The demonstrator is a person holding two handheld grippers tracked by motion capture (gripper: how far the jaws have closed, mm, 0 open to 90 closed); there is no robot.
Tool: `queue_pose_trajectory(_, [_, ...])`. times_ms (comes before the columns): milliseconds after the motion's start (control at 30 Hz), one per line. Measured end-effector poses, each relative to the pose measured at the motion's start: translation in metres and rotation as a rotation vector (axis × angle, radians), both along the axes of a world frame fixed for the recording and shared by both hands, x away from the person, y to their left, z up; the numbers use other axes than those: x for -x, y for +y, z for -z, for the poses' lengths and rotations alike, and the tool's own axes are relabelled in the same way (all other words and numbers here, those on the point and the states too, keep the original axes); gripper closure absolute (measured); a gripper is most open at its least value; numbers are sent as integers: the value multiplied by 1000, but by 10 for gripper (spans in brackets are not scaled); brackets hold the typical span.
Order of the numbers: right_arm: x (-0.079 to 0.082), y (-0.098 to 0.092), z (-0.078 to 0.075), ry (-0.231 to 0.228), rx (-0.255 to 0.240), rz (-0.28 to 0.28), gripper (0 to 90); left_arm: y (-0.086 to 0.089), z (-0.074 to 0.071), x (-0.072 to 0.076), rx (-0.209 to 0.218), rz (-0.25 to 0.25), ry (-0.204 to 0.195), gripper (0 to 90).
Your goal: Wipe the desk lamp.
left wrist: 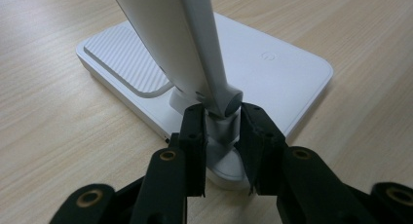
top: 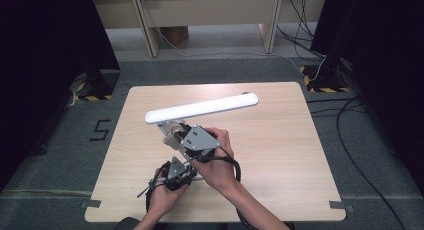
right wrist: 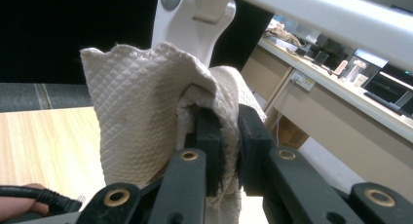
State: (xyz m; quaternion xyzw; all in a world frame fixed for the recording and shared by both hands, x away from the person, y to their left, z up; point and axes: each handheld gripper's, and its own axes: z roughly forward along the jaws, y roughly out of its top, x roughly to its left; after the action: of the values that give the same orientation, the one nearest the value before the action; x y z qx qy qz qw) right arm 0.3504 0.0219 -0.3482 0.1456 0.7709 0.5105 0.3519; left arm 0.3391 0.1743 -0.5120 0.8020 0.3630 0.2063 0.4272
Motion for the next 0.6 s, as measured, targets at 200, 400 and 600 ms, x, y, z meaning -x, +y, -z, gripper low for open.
queue_pose_trajectory(200, [-1, -2, 6, 17, 6, -2, 826, 0, 0, 0, 1, -1, -2, 716])
queue_pose_trajectory(400, [-1, -4, 15, 39, 16, 4, 826, 0, 0, 0, 4, -4, -4, 717])
queue_pose_trajectory(600, [-2, -5, 22, 53, 32, 5, 826, 0, 0, 0, 0, -4, -5, 717])
